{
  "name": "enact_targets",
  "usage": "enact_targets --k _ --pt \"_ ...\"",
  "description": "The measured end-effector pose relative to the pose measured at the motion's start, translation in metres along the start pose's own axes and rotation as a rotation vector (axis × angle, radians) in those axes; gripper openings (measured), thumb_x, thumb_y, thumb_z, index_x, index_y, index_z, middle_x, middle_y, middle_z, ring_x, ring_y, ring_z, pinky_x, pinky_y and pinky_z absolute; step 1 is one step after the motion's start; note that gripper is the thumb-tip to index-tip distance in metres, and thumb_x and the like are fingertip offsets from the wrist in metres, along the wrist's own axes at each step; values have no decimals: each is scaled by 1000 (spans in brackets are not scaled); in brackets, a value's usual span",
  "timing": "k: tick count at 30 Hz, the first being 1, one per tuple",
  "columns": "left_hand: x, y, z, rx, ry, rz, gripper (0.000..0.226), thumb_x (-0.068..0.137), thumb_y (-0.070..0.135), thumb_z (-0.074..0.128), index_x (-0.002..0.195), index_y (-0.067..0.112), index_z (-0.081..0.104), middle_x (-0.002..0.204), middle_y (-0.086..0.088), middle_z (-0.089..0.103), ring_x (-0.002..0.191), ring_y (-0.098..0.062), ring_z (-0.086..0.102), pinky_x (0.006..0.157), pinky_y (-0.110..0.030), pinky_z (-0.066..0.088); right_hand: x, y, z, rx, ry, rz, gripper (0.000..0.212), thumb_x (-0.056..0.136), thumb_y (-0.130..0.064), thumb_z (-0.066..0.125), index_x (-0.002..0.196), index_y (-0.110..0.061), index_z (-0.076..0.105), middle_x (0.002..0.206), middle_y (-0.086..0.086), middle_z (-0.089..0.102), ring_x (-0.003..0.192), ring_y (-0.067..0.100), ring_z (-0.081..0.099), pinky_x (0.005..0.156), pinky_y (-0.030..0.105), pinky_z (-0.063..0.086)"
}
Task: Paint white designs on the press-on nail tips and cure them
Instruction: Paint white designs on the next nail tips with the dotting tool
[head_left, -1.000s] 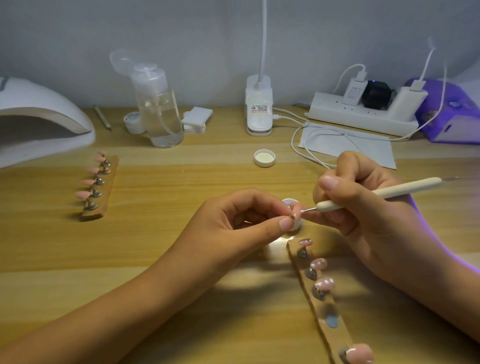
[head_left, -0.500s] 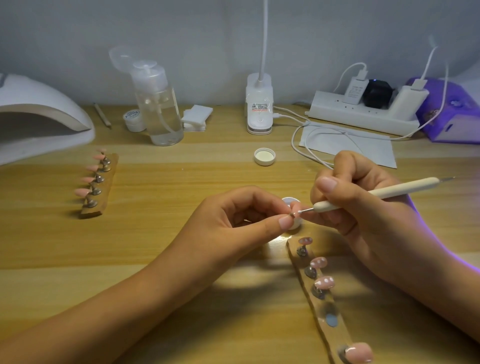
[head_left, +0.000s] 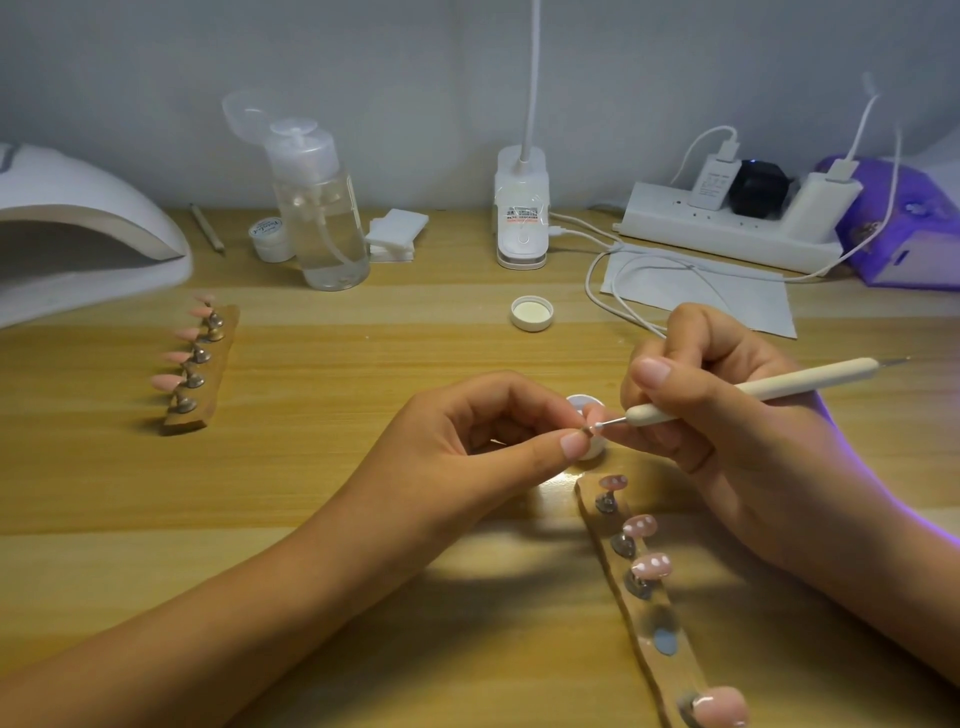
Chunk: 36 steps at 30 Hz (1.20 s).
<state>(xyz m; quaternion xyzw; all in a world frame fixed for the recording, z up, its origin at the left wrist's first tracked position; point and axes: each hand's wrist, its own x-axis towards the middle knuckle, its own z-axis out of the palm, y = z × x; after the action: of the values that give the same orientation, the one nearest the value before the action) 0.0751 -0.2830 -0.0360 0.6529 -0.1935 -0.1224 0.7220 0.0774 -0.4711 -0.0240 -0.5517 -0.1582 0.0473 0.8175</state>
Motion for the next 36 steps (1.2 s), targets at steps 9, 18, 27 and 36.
enact_targets --k 9,18,27,36 --pt "0 0 -1 0 -7 -6 8 76 14 71 79 21 74 80 9 73 75 -1 63 68 -11 47 0 1 -2 -21 6 0 23 76 -19 70 61 -21 52 55 -4 51 53 5 56 65 26 56" --pt "0 -1 -3 -32 27 -23 9 78 15 70 85 18 75 86 8 75 79 1 66 70 -10 48 7 -1 -18 -327 165 -137 15 74 -35 68 86 -27 73 81 -6 69 82 6 64 84 24 53" --pt "3 -3 -7 -71 127 -33 13 72 38 71 83 32 76 89 12 73 72 0 62 65 -13 48 5 11 -18 -955 -42 -357 19 94 -28 51 91 -14 63 83 -4 63 75 18 57 67 26 46" --pt "4 -4 -7 -57 117 -33 14 72 37 71 86 34 75 82 11 71 72 0 62 66 -13 48 8 13 -21 -991 -68 -300 24 94 -33 49 91 -15 64 83 -1 63 77 21 56 67 30 45"
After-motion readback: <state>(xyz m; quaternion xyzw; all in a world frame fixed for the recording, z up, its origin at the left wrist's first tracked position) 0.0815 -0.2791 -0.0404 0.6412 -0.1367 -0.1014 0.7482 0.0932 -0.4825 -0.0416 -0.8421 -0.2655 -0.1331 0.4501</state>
